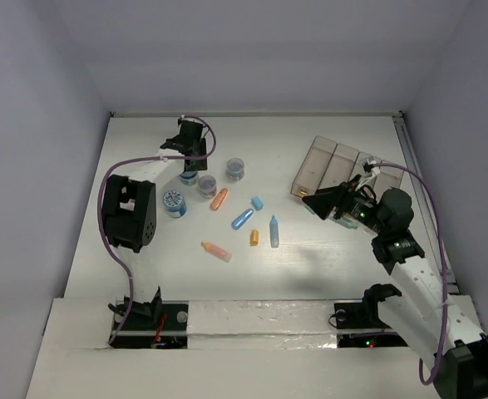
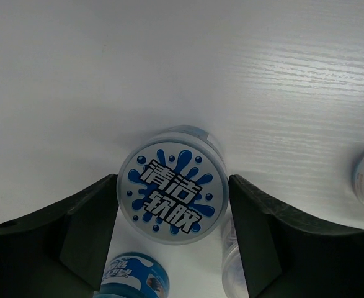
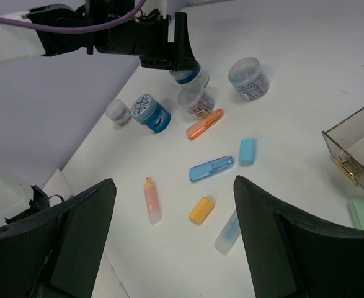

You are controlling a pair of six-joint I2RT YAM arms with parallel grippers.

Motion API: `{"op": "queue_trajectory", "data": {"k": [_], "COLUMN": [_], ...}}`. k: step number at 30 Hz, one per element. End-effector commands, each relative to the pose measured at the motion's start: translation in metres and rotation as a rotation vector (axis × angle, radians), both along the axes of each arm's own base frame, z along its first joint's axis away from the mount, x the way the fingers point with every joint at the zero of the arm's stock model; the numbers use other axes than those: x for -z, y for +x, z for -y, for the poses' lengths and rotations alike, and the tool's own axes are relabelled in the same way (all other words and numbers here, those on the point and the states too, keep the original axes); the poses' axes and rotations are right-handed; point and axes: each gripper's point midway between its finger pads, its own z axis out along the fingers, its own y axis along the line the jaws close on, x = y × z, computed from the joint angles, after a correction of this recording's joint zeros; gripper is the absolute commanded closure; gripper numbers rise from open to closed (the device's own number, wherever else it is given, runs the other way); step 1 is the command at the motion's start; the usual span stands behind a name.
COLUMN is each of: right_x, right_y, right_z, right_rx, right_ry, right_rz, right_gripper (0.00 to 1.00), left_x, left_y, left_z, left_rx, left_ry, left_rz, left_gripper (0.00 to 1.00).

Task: Sort the stationery into containers
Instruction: Pick up the stationery from the center of the board.

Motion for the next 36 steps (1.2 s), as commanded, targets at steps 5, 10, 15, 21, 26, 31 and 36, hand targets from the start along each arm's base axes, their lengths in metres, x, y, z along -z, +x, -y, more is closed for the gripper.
{"op": "queue_trajectory", "data": {"k": [5,10,15,21,26,31,36], "right_x": [-0.023,-0.022,-0.019,-0.012,-0.006,-0.011,-0.029], "right_y": [0.004,0.005,0.007,0.016,0.031,0.035,0.023], "right_z": [0.002,0.002,0.002,0.01,0.034,0.069,0.1], "right_rx": [0.022,0.027,0.03,0.095,0.27,0.48,0.639], "right_ry": [-0.01,-0.011,-0.011,-0.025,-0.062,-0.064,-0.006], "right_rz": [0.067,0.062,0.051,0.022,-0.008,0.006,0.076], "right_gripper": [0.17,0.18,0.18,0.17,0.17,0.17,0.15], "left_x": [-0.016,-0.05,-0.136,-0.191,-0.228,-0.252,-0.267], "left_y": [0.009,0.015,0.024,0.022,0.017,0.015,0.011], "left_z": [-0.002,-0.005,-0.004,0.081,0.171,0.254,0.311], "left_rx": [-0.015,-0.04,-0.04,0.137,0.303,0.442,0.544], "left_ry": [-0.015,-0.017,-0.064,-0.141,-0.259,-0.348,-0.45], "left_rz": [0.04,0.121,0.314,0.395,0.448,0.483,0.533], "left_gripper": [0.57,0.76,0.79,0.79,0.79,0.79,0.79]}}
